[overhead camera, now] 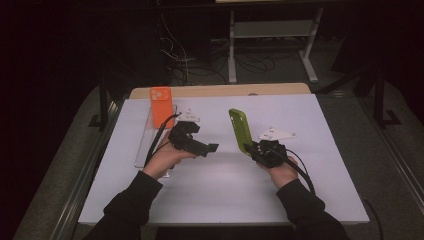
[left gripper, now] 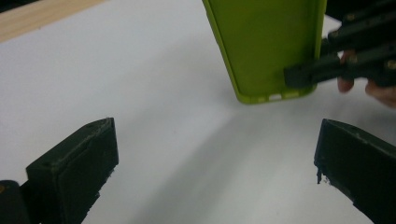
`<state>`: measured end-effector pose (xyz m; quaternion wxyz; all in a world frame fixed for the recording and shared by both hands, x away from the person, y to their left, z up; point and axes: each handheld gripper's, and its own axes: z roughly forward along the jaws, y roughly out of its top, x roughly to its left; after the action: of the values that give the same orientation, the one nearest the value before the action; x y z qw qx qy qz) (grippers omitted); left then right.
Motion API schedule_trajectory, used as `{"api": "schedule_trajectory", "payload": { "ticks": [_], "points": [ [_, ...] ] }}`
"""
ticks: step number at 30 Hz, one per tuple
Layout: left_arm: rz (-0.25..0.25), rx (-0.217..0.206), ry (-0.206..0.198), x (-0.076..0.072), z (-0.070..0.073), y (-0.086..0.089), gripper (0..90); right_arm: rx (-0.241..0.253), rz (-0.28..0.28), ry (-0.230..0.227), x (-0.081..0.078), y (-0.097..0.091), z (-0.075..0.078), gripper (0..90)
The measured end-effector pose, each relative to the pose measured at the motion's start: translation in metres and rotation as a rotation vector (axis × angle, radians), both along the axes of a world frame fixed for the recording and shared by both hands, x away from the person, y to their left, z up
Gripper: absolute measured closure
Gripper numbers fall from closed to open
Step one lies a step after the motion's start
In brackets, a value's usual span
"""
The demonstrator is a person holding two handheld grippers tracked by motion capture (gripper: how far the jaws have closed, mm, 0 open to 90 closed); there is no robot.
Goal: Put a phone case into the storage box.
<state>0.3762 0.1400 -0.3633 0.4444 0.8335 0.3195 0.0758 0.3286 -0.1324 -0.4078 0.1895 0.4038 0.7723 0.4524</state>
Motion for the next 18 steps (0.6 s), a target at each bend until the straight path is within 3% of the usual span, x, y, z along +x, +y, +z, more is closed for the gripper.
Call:
{"api": "schedule_trajectory", "payload": {
  "ticks": [5,8,9,18],
  "points": [
    [-0.011,-0.064,-0.002,0.006,0.004,-0.012,0.0,0.019,-0.001,0.001,0.000,-0.002,0.002,75.9],
    [-0.031,-0.068,-0.016,0.009,0.008,-0.023,0.0,0.024,0.002,0.018,-0.001,0.000,0.003,75.9],
    [-0.037,-0.077,-0.013,0.010,0.009,-0.026,0.0,0.017,0.007,0.000,0.000,-0.001,0.002,75.9],
    [-0.061,-0.112,-0.027,0.021,0.011,-0.050,0.0,0.034,0.016,0.003,-0.002,0.002,0.004,75.9]
  ]
}}
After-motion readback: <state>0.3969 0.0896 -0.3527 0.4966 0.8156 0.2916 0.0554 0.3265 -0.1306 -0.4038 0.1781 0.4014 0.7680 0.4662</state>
